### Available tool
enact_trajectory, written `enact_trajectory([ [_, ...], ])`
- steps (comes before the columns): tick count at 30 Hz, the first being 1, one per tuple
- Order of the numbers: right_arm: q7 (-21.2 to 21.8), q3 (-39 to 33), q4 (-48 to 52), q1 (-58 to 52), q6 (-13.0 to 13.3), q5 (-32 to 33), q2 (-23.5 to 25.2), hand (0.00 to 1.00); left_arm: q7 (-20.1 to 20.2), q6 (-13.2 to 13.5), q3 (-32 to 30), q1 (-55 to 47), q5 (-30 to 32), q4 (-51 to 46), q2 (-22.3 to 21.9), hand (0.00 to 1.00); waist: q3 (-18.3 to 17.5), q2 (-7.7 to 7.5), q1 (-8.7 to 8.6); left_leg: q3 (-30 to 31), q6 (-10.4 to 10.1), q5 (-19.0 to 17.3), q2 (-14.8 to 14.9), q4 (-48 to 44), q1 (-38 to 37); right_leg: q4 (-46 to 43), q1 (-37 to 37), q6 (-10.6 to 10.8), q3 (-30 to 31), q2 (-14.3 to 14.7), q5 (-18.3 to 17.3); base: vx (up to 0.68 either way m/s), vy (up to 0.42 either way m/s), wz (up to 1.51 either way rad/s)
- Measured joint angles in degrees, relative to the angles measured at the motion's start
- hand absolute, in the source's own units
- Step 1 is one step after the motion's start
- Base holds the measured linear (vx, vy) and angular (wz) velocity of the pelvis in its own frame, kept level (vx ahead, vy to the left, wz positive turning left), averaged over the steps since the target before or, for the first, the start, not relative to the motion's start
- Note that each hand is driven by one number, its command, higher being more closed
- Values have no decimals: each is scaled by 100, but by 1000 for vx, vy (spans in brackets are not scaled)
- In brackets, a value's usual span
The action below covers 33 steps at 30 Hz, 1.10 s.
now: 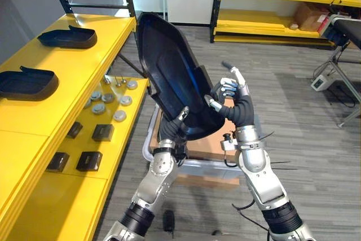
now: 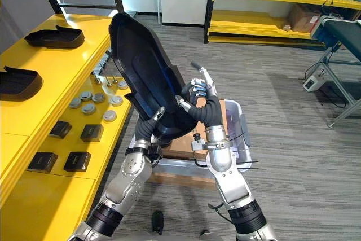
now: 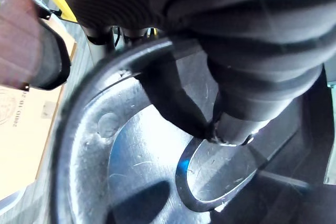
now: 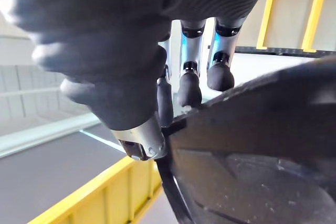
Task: Walk over and take plastic housings, then place them on the shelf
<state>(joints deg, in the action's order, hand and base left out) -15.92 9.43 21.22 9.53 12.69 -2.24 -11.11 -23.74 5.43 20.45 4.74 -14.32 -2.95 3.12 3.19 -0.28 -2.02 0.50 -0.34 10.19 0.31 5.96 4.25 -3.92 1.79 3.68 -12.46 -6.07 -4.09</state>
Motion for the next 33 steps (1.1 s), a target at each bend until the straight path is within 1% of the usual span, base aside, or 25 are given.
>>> enact_trajectory([
  [1, -11, -324, 113, 0, 113, 89, 0, 0, -5, 0, -109, -144, 98, 0, -7, 100, -51, 10, -7, -24, 2, -2, 2, 0, -13, 5, -6, 5, 12, -1, 2, 27, -14, -6],
  [2, -13, -519, 154, 0, 163, 163, 0, 0, -7, -2, -166, -218, 143, 0, -10, 100, -79, 14, -15, -32, 1, -2, 4, 0, -11, 7, -5, 6, 13, 0, 2, 15, -13, -4],
  [3, -29, -946, 237, 0, 254, 286, -2, 0, -5, -1, -268, -363, 160, -7, -20, 100, -107, 31, -20, -48, 3, -5, 11, 0, -12, 11, -6, 5, 14, 4, 2, 0, 0, 0],
  [4, -50, -1174, 271, 0, 288, 353, -2, 0, -7, -2, -315, -434, 160, -20, -23, 100, -113, 40, -21, -54, 3, -6, 15, 0, -12, 13, -6, 3, 14, 6, 0, 0, 0, 0],
  [6, -193, -1932, 263, -58, 436, 555, 0, 0, -6, -2, -513, -711, 209, -171, -73, 100, -125, 60, -29, -60, 1, -7, 29, 1, -12, 17, -7, -3, 12, 18, -3, 0, 0, 0],
  [8, -401, -2701, 137, -410, 556, 725, 6, 0, 7, 3, -723, -1013, 394, -426, -110, 100, -129, 65, -33, -58, -6, -13, 47, 1, -7, 23, -6, -10, 3, 35, -7, 0, 0, 0],
  [9, -432, -2864, 25, -548, 594, 736, 6, 0, 8, 9, -773, -1084, 405, -502, -112, 100, -129, 65, -37, -57, -6, -13, 51, 1, -5, 26, -6, -11, 2, 41, -7, 0, 0, 0],
  [10, -527, -3125, -293, -844, 599, 740, 14, 0, 21, 17, -880, -1230, 428, -675, -117, 100, -130, 67, -47, -54, -6, -13, 57, 1, 0, 32, -7, -12, -1, 49, -7, 0, 0, 0],
  [11, -541, -3228, -522, -999, 595, 743, 20, 0, 31, 25, -936, -1309, 444, -754, -126, 100, -133, 72, -58, -51, -7, -14, 60, 1, 3, 37, -7, -12, -2, 53, -7, 0, 0, 0],
  [12, -566, -3413, -1079, -1304, 565, 760, 59, 0, 47, 67, -1014, -1450, 491, -886, -138, 100, -147, 87, -69, -36, -27, -36, 65, 1, 17, 56, -8, -12, -12, 63, -7, 0, 0, 0],
  [13, -560, -3513, -1698, -1600, 440, 864, 105, 0, 108, 131, -1126, -1596, 497, -998, -167, 100, -176, 117, -80, -9, -49, -64, 70, 1, 45, 102, -8, -12, -22, 78, -5, 9, -18, 3],
  [14, -546, -3564, -2054, -1747, 383, 914, 144, 0, 128, 168, -1166, -1667, 498, -1045, -182, 100, -194, 139, -81, 5, -49, -64, 70, 1, 60, 122, -9, -12, -27, 84, -5, 17, -20, 9],
  [16, -471, -3667, -3335, -2192, 47, 1039, 318, 0, 201, 267, -1259, -1951, 493, -1237, -234, 100, -247, 233, -89, 73, -50, -63, 66, 1, 102, 142, -8, -12, -106, 90, -6, 31, -25, 14],
  [17, -435, -3672, -3629, -2275, -22, 1082, 362, 0, 241, 286, -1310, -2007, 493, -1260, -237, 100, -261, 255, -87, 80, -50, -63, 69, 1, 105, 152, -3, -15, -115, 94, -6, 36, -29, 10],
  [19, -117, -3652, -4608, -2531, -207, 1142, 540, 0, 377, 337, -1389, -2202, 486, -1323, -286, 100, -280, 285, -81, 102, -51, -63, 77, 1, 102, 176, 30, -29, -146, 107, 4, 36, -34, 6],
  [20, -37, -3628, -4863, -2576, -209, 1164, 572, 0, 394, 350, -1379, -2232, 486, -1323, -290, 100, -288, 296, -72, 102, -61, -71, 79, 0, 90, 174, 77, -21, -150, 106, 7, 64, -38, 7],
  [22, 304, -3495, -5982, -2617, -290, 1224, 652, 0, 577, 374, -1352, -2248, 482, -1324, -277, 100, -282, 287, -27, 107, -73, -80, 81, -1, 10, 175, 196, -6, -196, 109, 4, 50, -30, 10],
  [24, 504, -3363, -6638, -2603, -374, 1341, 691, 0, 679, 383, -1325, -2259, 480, -1339, -272, 100, -275, 275, -20, 153, -73, -84, 77, -1, -21, 161, 253, -8, -256, 116, -23, -3, -27, 16],
  [26, 641, -3099, -7053, -2606, -485, 1363, 826, 0, 763, 384, -1312, -2353, 479, -1402, -269, 100, -228, 216, -5, 255, -54, -123, 68, -2, -15, 89, 315, 28, -364, 119, -119, -41, -39, 23],
  [28, 712, -2956, -7051, -2614, -523, 1362, 926, 0, 783, 384, -1305, -2450, 478, -1505, -275, 100, -191, 168, 6, 320, -55, -121, 64, -5, -17, 13, 323, 38, -455, 115, -175, -30, -32, 28],
  [29, 759, -2825, -7047, -2612, -532, 1361, 989, 0, 858, 384, -1300, -2499, 478, -1576, -287, 100, -139, 121, 39, 472, -84, -94, 38, -9, 13, -93, 329, 54, -603, 106, -251, -20, -34, 61],
  [30, 765, -2704, -7046, -2607, -533, 1361, 1015, 0, 880, 384, -1254, -2484, 478, -1612, -294, 100, -57, 80, 98, 631, -109, -73, -39, -35, 45, -240, 329, 10, -801, 71, -300, -34, -31, 125],
  [31, 783, -2634, -7008, -2602, -533, 1361, 1059, 0, 883, 382, -1129, -2479, 478, -1720, -289, 100, 16, 68, 92, 658, 6, -164, -87, -157, 244, -432, 328, 25, -1266, -22, -403, -46, -18, 170],
  [32, 792, -2643, -6953, -2608, -532, 1361, 1090, 0, 894, 383, -1048, -2454, 476, -1768, -298, 100, 48, 61, 85, 494, 241, -353, -114, -263, 434, -492, 340, 44, -1670, -98, -433, -38, -7, 209],
  [33, 811, -2660, -6977, -2594, -525, 1361, 1091, 0, 898, 385, -973, -2393, 476, -1786, -301, 100, 159, -110, 97, 99, 434, -590, -140, -442, 561, -465, 352, 40, -2032, -302, -430, -32, 42, 213],
])
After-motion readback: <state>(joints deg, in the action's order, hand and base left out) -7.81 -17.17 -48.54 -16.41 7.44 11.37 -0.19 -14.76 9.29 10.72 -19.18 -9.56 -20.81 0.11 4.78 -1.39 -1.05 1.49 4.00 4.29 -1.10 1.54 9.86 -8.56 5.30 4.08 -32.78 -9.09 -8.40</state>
